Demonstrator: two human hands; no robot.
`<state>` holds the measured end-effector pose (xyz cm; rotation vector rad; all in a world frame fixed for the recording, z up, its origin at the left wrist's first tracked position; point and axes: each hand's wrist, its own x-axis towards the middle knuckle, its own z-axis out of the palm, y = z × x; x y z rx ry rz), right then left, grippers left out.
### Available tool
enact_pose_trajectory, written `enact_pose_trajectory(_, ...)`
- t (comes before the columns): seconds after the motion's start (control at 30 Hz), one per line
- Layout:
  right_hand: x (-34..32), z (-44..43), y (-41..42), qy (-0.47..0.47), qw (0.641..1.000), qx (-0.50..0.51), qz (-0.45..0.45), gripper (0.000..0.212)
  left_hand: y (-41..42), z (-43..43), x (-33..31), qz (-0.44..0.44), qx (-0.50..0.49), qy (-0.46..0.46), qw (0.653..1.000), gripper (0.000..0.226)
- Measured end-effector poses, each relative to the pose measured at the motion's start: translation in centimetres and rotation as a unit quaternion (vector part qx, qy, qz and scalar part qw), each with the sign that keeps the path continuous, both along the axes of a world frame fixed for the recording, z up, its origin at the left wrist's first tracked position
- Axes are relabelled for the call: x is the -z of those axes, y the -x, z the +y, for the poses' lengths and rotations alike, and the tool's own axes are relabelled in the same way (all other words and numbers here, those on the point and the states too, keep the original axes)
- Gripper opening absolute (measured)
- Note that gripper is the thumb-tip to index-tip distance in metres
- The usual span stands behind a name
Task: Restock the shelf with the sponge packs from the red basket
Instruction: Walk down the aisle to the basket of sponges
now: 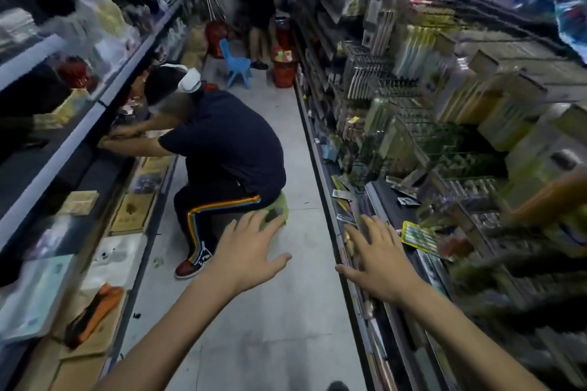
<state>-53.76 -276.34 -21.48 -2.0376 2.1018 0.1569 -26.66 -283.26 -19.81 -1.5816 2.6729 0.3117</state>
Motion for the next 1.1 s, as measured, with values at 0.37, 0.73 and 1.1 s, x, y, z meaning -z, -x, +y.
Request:
enact_pose_trajectory(0.37, 3.8, -24.8, 8.8, -0.017, 0.999, 0.027, -0.030, 0.091, 9.3, -25.4, 2.7, -0.031, 0.021, -0.029, 0.999, 0.083)
enact_pose_trajectory(0.73, 2.3, -51.0, 14.3, -0.009, 0.999, 0.003, -0.031, 0.089, 17.4, -49.3, 2.6, -0.040, -0.002, -0.022, 0.999, 0.083)
enact_pose_trajectory(1.1, 2.6, -78.7, 16.0, -0.022, 0.999, -0.035, -0.001, 0.089, 19.2, -75.0, 4.4, -0.012, -0.036, -0.030, 0.999, 0.085)
